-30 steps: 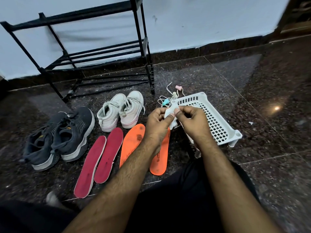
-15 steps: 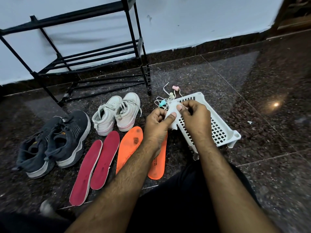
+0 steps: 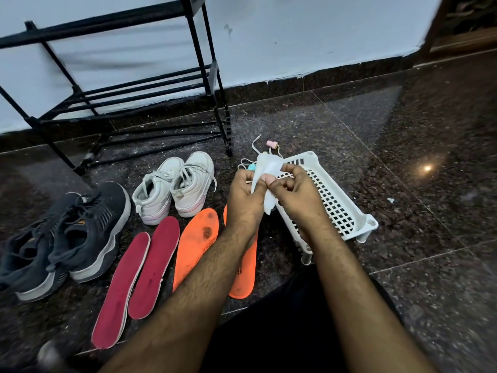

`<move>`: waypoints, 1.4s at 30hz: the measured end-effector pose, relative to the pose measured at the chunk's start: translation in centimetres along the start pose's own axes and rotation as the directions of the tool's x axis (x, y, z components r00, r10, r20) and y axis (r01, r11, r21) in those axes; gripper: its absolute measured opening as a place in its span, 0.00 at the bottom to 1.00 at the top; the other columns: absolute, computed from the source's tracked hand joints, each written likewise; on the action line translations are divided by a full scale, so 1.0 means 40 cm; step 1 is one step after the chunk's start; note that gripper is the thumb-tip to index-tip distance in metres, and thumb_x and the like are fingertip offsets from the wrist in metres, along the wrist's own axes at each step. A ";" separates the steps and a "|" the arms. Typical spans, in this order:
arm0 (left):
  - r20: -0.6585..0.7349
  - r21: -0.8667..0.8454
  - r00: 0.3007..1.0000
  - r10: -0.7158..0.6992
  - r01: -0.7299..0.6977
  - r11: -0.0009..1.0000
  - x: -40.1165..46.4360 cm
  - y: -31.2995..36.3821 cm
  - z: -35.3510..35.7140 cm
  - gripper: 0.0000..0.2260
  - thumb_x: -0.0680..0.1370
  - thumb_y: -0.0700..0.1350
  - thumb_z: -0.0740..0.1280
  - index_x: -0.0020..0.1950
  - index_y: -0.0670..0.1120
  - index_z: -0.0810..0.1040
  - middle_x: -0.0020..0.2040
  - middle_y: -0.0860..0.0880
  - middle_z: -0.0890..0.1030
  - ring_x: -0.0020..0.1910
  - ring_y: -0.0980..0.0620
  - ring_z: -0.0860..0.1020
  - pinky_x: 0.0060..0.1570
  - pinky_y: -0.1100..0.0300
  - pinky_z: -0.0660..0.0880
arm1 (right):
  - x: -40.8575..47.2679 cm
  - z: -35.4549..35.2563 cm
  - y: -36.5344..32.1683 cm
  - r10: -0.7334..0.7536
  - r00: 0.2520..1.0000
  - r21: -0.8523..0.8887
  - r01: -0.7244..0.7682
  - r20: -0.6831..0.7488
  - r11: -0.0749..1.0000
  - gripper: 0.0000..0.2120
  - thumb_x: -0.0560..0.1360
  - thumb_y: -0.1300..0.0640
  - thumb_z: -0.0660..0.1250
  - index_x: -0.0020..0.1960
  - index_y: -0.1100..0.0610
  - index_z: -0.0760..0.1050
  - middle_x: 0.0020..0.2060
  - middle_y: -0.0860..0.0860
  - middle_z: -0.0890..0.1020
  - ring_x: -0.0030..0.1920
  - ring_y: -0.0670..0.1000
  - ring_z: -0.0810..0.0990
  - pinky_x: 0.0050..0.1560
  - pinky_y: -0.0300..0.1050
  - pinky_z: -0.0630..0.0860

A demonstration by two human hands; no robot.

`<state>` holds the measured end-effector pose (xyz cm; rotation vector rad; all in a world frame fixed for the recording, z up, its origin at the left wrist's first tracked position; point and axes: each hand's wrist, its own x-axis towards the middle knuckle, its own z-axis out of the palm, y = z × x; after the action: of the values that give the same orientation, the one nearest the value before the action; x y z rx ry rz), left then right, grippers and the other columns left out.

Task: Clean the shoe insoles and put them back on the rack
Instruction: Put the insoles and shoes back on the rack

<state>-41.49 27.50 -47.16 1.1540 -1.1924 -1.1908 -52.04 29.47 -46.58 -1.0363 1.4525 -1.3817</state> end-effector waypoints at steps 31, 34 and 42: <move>0.221 0.130 0.975 -0.029 0.000 0.991 0.093 -0.063 0.031 0.13 0.74 0.32 0.74 0.56 0.43 0.82 0.49 0.38 0.85 0.45 0.48 0.82 0.54 0.49 0.81 | 0.082 -0.111 0.008 -0.084 0.992 -0.278 0.106 0.089 0.955 0.14 0.74 0.68 0.71 0.57 0.55 0.79 0.47 0.49 0.84 0.49 0.48 0.83 0.58 0.47 0.80; 0.186 0.297 0.982 0.015 -0.070 0.952 0.111 -0.086 0.043 0.09 0.73 0.39 0.76 0.52 0.44 0.84 0.43 0.44 0.85 0.39 0.54 0.79 0.47 0.55 0.81 | 0.098 -0.113 0.013 -0.082 0.997 -0.412 0.074 0.000 0.908 0.14 0.73 0.67 0.72 0.55 0.53 0.80 0.45 0.46 0.82 0.43 0.44 0.80 0.53 0.40 0.80; 0.203 0.236 0.979 0.025 -0.073 0.969 0.135 -0.096 0.096 0.08 0.80 0.43 0.70 0.40 0.45 0.78 0.33 0.57 0.76 0.33 0.60 0.71 0.39 0.62 0.70 | 0.153 -0.136 0.020 -0.117 0.973 -0.400 0.028 -0.200 0.916 0.02 0.75 0.56 0.72 0.43 0.50 0.81 0.38 0.46 0.84 0.42 0.48 0.83 0.50 0.49 0.82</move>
<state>-45.43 21.91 -50.63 1.1973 -1.5451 -1.1657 -59.02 25.22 -47.49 -1.2275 1.9323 -1.3168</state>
